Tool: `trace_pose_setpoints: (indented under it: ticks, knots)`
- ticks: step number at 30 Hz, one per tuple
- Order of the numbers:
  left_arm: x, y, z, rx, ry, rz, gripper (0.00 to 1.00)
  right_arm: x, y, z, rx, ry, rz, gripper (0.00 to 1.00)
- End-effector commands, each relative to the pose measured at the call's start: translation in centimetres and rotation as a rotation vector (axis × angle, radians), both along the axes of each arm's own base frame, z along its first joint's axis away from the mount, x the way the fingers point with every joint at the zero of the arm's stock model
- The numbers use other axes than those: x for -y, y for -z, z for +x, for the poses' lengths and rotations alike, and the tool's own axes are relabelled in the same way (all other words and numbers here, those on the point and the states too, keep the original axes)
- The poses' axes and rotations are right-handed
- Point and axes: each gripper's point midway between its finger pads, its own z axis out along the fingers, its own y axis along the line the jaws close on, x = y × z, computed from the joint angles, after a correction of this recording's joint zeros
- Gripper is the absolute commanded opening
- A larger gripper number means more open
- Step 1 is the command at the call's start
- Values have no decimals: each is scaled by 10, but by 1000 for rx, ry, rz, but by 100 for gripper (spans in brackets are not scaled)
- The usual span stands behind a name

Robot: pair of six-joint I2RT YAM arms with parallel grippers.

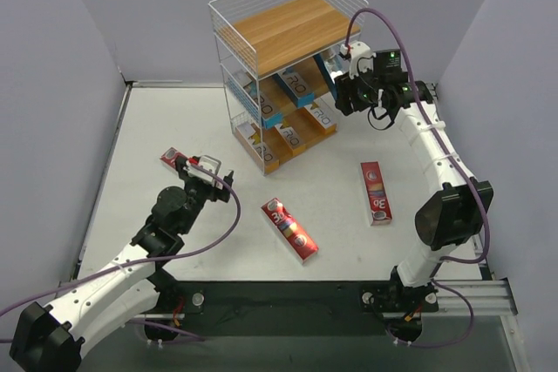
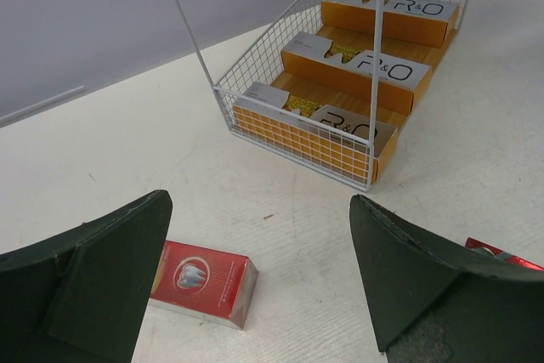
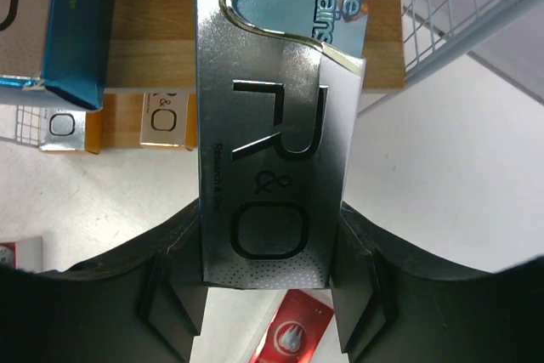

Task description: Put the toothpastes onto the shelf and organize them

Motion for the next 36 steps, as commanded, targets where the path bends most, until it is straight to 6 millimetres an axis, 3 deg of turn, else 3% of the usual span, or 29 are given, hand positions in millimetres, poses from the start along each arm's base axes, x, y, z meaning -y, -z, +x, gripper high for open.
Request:
trace_pose_setpoints:
  ticks: [1, 8, 14, 18, 24, 26, 31, 36]
  knots:
    - [-2, -12, 4, 40, -15, -8, 97, -12, -39, 23, 163, -12, 47, 51]
    - [-4, -12, 4, 42, -21, -4, 97, -18, -39, 29, 185, -10, 66, 57]
    - [-5, -14, 5, 46, -25, -5, 97, -16, -31, 33, 199, 23, 70, 50]
    - [-5, -11, 6, 41, -24, 0, 97, -17, -42, 43, 288, 45, 105, 42]
    - [-4, -9, 6, 35, -24, 1, 97, -23, -56, 54, 359, 39, 139, 42]
    - [-4, -10, 6, 37, -24, 1, 97, -24, -61, 58, 372, 38, 138, 45]
    - [-4, -9, 6, 36, -24, 2, 97, -24, -65, 64, 376, 53, 149, 63]
    - [-5, -11, 6, 40, -24, 0, 97, -26, -71, 52, 360, 60, 203, 80]
